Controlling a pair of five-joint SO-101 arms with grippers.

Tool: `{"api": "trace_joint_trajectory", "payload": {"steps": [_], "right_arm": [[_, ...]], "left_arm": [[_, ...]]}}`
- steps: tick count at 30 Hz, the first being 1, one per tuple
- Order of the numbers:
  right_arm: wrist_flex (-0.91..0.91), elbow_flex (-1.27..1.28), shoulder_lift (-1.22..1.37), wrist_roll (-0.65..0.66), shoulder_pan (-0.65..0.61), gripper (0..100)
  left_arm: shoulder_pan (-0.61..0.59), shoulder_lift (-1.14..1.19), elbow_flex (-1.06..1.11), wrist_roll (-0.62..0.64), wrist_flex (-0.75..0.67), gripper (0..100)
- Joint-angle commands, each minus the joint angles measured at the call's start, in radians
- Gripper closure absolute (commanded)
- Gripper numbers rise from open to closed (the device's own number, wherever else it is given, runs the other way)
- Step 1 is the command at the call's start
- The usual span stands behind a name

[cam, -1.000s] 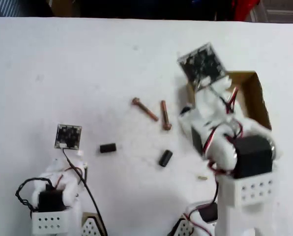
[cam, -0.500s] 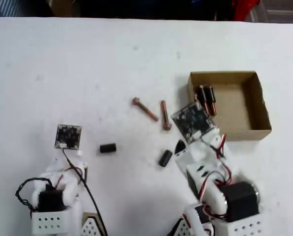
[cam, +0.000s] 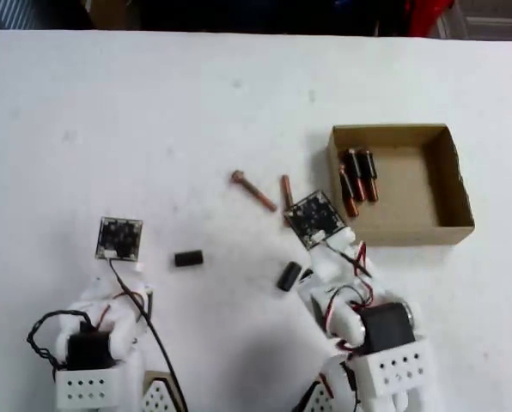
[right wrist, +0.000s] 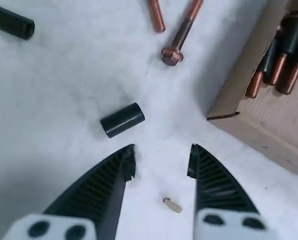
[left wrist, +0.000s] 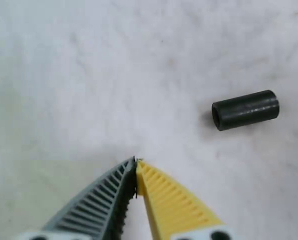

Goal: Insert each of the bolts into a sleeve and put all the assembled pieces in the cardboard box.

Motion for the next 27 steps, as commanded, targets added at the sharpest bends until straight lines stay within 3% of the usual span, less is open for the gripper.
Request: {"api": "trace_joint_trajectory", "payload": {"steps": [1,6,10,15,27], "right_arm": [[-0.081,0.031,0.061,-0.012,-0.01,84.7],[-0.165,0.075,0.114,-0.002,-0.013,84.7],[-0.202,0.117,0.128,0.005,-0.09,84.7],[-0.26,0.17,0.127,0.124,-0.182,84.7],[-0.367,0.189,0.128,0.446,-0.147,85.0]], "left_arm": [[0.001,-0.002,0.0,-0.008,0.005,98],[0.001,-0.002,0.0,-0.008,0.005,98],[0.001,-0.002,0.0,-0.008,0.005,98],[0.001,-0.002,0.0,-0.008,0.005,98],[0.001,-0.002,0.0,-0.011,0.005,98]]}}
